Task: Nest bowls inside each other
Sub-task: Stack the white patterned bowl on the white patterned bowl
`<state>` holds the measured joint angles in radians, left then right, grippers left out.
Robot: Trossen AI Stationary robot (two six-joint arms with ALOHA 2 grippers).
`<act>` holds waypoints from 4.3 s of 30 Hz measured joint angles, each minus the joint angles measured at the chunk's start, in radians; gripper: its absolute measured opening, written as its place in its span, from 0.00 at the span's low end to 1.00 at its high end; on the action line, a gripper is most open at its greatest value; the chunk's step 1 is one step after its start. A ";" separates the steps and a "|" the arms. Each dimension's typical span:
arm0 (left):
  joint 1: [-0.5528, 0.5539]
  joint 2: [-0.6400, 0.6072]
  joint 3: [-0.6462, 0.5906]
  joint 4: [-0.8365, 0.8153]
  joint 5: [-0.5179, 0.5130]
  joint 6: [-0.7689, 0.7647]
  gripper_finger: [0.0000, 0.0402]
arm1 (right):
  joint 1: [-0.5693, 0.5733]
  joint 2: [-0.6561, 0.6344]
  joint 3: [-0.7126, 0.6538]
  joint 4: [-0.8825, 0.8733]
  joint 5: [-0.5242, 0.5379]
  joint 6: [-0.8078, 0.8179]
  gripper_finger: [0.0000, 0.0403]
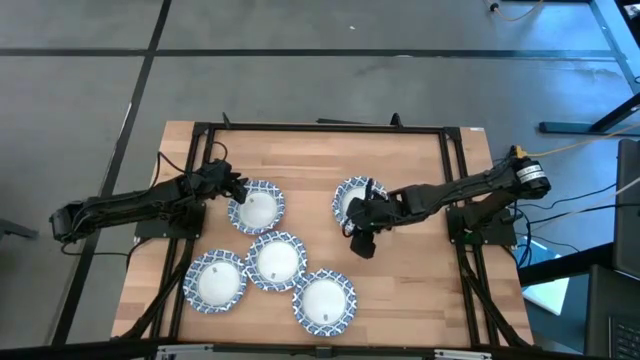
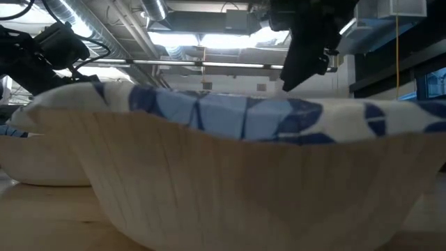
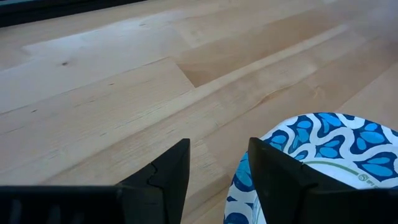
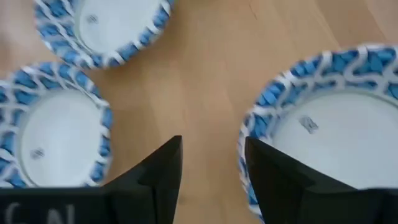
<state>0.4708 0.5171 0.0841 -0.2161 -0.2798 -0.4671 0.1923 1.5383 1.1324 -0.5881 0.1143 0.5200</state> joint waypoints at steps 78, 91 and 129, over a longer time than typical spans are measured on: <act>0.000 0.000 0.000 0.000 0.000 0.006 0.39 | 0.194 0.303 0.105 0.245 -0.073 0.075 0.02; 0.000 0.000 0.000 0.000 0.005 0.005 0.39 | 0.146 -0.009 0.123 -0.159 0.192 0.043 0.01; 0.000 0.000 0.000 -0.002 0.065 0.003 0.39 | -0.558 -0.271 -0.114 -0.234 -0.290 -0.268 0.02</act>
<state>0.4706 0.5171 0.0841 -0.2184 -0.2145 -0.4637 -0.3660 1.2669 1.0186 -0.8220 -0.1752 0.2523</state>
